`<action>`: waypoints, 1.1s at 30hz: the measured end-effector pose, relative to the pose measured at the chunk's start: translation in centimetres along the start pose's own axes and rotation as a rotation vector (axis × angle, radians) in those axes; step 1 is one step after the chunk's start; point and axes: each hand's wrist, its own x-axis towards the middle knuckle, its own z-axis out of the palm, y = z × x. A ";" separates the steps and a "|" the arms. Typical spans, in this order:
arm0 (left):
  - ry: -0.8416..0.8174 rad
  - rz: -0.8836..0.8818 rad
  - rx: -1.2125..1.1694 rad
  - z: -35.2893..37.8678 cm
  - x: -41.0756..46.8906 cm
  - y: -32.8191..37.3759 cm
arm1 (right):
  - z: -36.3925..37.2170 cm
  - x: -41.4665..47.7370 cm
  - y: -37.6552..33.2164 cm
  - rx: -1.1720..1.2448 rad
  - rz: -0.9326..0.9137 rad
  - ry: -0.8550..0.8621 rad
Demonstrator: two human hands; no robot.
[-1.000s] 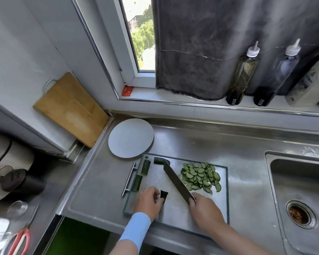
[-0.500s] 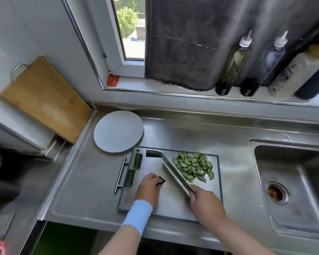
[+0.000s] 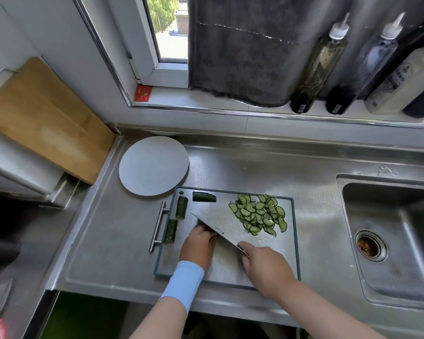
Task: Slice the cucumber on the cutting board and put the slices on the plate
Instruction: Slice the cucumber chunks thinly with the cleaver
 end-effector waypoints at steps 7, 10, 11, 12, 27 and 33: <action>-0.047 -0.023 0.067 -0.3 0.0 0.0 | 0.2 -1.3 -0.4 -0.045 -0.016 0.038; -0.062 -0.017 0.073 -0.4 -0.1 0.1 | 0.2 -2.0 -0.2 -0.061 -0.008 0.041; -0.063 -0.017 0.072 -0.4 -0.1 0.2 | 0.1 -2.1 -0.1 -0.068 -0.003 0.043; -0.061 -0.017 0.071 -0.4 -0.1 0.2 | 0.1 -2.3 0.0 -0.076 0.003 0.042; -0.057 -0.090 0.057 -0.5 0.1 0.4 | -0.6 -2.6 -0.1 -0.055 -0.007 0.029; -0.058 -0.075 0.041 -0.4 0.1 0.1 | -0.1 -1.4 -0.1 -0.022 -0.001 0.026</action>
